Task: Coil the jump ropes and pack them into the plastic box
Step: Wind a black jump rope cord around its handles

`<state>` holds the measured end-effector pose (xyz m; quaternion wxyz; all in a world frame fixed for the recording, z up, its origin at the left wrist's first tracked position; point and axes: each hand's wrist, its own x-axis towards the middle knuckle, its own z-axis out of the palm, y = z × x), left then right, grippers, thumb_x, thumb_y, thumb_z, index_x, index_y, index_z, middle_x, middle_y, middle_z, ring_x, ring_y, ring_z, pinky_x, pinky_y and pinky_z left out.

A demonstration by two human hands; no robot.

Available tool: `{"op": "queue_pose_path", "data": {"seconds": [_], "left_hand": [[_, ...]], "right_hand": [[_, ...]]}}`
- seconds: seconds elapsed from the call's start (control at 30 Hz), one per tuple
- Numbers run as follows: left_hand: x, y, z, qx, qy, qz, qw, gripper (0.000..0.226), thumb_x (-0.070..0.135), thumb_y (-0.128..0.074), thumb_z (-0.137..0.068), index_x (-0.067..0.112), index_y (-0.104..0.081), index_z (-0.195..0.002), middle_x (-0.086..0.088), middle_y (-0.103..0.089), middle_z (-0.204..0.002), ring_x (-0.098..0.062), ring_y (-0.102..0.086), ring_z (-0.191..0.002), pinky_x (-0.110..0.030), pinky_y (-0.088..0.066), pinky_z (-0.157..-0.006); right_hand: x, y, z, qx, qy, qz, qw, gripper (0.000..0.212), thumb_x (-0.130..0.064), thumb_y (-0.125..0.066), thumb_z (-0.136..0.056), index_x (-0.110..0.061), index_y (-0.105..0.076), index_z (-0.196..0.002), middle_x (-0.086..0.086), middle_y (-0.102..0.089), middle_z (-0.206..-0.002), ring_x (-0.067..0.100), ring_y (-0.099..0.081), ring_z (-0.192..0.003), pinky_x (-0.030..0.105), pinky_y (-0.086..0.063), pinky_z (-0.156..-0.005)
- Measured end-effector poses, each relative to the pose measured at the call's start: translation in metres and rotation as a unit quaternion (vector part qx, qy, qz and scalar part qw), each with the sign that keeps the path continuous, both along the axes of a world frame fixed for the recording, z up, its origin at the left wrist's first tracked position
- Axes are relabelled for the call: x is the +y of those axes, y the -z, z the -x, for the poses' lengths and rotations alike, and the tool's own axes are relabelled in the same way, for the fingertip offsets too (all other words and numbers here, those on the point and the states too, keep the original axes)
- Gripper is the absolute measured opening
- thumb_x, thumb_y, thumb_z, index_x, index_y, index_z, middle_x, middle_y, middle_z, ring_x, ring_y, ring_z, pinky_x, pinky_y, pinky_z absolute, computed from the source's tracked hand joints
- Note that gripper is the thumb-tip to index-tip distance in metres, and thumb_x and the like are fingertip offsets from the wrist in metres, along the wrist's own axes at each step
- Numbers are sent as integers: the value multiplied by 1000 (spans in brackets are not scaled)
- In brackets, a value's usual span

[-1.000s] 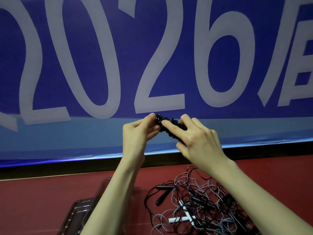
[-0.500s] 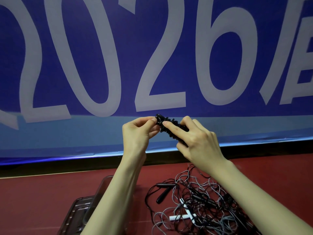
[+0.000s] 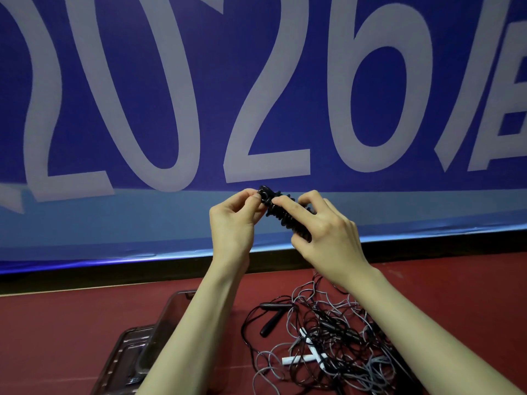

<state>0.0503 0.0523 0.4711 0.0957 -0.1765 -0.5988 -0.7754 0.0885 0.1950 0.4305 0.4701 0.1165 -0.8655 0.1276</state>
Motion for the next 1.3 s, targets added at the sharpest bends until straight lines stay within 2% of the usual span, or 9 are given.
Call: {"op": "queue_pose_path", "data": {"seconds": [0.27,0.37,0.63,0.8,0.87,1.03,1.1,1.2,1.3], "left_hand": [[5,-2,-1,-42,-7,-64,997,2,-1,-60,-88,-1,-62,-89,-11,-67,-77,-13,-70,-72,-21,-56,-70],[7,-1,-1,-31,-21,-70,997,18,-3,-61,-88,10,-50,-93,-2,-63,-65,-11,-67,-64,-23,-57,-69],[7,2,2,-4,-5,-46,999,22,-6,-58,-88,14,-47,-89,-10,-59,-69,-14,-63,-65,-24,-56,-69],[-1,3,6,83,18,64,994,27,-5,-51,-90,18,-65,-84,-3,-67,-75,-16,-66,-75,-25,-55,-74],[-8,2,10,122,8,132,984,24,-2,-56,-90,19,-67,-87,3,-69,-74,-15,-69,-77,-30,-56,-79],[-22,4,16,255,-54,265,928,14,1,-65,-88,15,-67,-90,6,-70,-81,-7,-67,-81,-24,-52,-77],[-23,7,19,358,-131,307,872,12,0,-65,-86,11,-66,-90,0,-65,-97,-8,-62,-88,-24,-49,-75],[-25,13,25,474,-217,355,776,7,2,-63,-85,7,-66,-90,-4,-62,-110,-22,-57,-99,-28,-46,-76],[-28,17,27,521,-246,353,737,8,6,-62,-85,7,-66,-92,0,-67,-91,-22,-61,-87,-34,-50,-66]], "right_hand": [[7,-3,3,-99,-49,63,992,87,-5,-61,-79,-49,-28,-146,-11,-43,-111,11,-49,-77,36,-53,-56],[7,-7,2,-151,-72,78,983,95,-4,-58,-79,-59,-16,-144,-13,-41,-110,18,-57,-84,40,-55,-64],[3,-9,0,-178,-148,173,957,79,0,-60,-74,-48,-39,-132,-12,-47,-104,15,-61,-93,42,-54,-80],[2,-10,-2,-187,-185,230,937,74,2,-63,-73,-41,-47,-130,-9,-51,-103,13,-62,-92,29,-52,-77],[3,-9,-2,-193,-178,234,936,74,2,-64,-73,-42,-48,-130,-8,-53,-104,15,-61,-92,31,-52,-77],[3,-6,-4,-206,-164,216,940,73,-2,-64,-72,-49,-46,-125,-6,-54,-107,18,-58,-93,44,-53,-78],[0,-5,-4,-209,-164,216,940,72,-3,-64,-72,-48,-46,-125,-7,-54,-107,18,-57,-93,44,-53,-77],[-3,-6,-5,-213,-173,220,936,72,-1,-65,-72,-45,-48,-126,-6,-55,-108,17,-58,-88,39,-53,-74],[0,-10,-7,-237,-201,225,924,70,4,-66,-72,-40,-52,-125,-9,-57,-101,8,-57,-70,23,-49,-61]]}}
